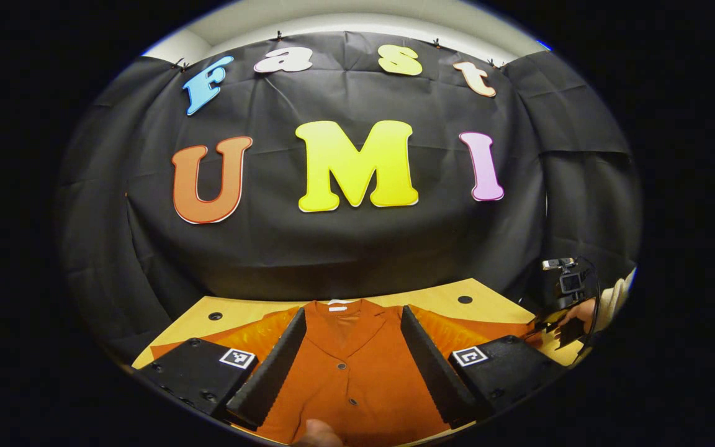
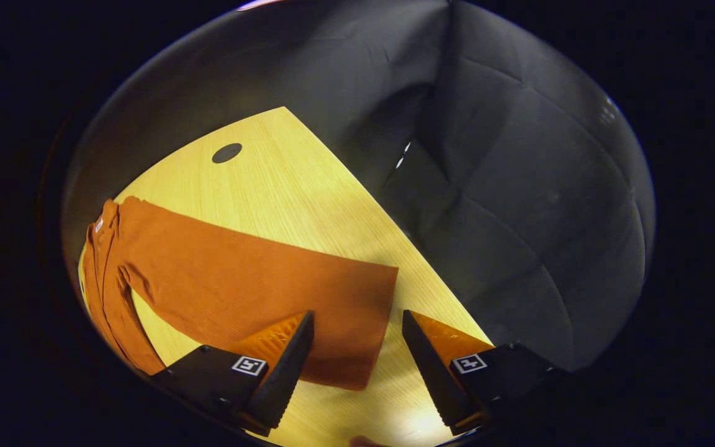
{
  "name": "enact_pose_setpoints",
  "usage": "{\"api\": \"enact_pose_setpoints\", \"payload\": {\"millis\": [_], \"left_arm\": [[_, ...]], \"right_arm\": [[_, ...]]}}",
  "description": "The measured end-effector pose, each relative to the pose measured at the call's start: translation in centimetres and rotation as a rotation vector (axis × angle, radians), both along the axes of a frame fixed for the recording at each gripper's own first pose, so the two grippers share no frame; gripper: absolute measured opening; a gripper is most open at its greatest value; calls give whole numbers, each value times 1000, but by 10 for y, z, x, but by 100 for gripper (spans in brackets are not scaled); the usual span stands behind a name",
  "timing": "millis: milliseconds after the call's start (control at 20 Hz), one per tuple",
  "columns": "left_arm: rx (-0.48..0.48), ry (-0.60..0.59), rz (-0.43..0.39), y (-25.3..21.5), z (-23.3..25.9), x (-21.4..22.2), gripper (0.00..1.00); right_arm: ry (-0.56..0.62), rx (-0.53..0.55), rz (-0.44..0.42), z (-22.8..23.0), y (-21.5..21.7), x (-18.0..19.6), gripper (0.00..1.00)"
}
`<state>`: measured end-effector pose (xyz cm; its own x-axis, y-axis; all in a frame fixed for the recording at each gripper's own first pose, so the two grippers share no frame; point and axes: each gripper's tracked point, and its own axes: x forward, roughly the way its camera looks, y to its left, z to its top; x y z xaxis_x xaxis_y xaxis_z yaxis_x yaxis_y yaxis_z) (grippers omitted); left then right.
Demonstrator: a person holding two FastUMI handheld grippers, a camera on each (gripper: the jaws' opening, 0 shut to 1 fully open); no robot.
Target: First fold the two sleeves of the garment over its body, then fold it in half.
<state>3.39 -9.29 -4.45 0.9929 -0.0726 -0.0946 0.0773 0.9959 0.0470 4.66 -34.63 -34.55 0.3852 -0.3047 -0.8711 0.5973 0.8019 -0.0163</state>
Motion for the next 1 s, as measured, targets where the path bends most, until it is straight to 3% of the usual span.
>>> {"api": "enact_pose_setpoints", "payload": {"millis": [150, 350, 450, 500, 750, 800, 850, 950, 1000], "left_arm": [[-13, 14, 16, 11, -6, 4, 99], [-17, 28, 19, 17, -11, 8, 99], [-20, 36, 19, 19, -14, 10, 99], [-21, 44, 23, 20, -17, 10, 99], [-37, 79, 39, 29, -27, 15, 99], [-37, 78, 38, 29, -28, 15, 99], [-37, 77, 36, 29, -28, 15, 99], [-38, 74, 35, 30, -28, 14, 99], [-37, 75, 34, 31, -28, 14, 99]], "right_arm": [[50, 130, -112, 1, 4, -2, 93], [66, 310, -199, 7, 1, 6, 92], [101, 352, -216, 10, -1, 6, 80], [126, 358, -211, 6, 1, 5, 80], [229, 384, -235, 3, 8, -6, 51], [242, 380, -230, 1, 10, -6, 63], [258, 363, -227, -1, 9, -8, 51], [272, 346, -261, -4, 4, -10, 51], [272, 345, -248, -2, 3, -8, 38]]}}
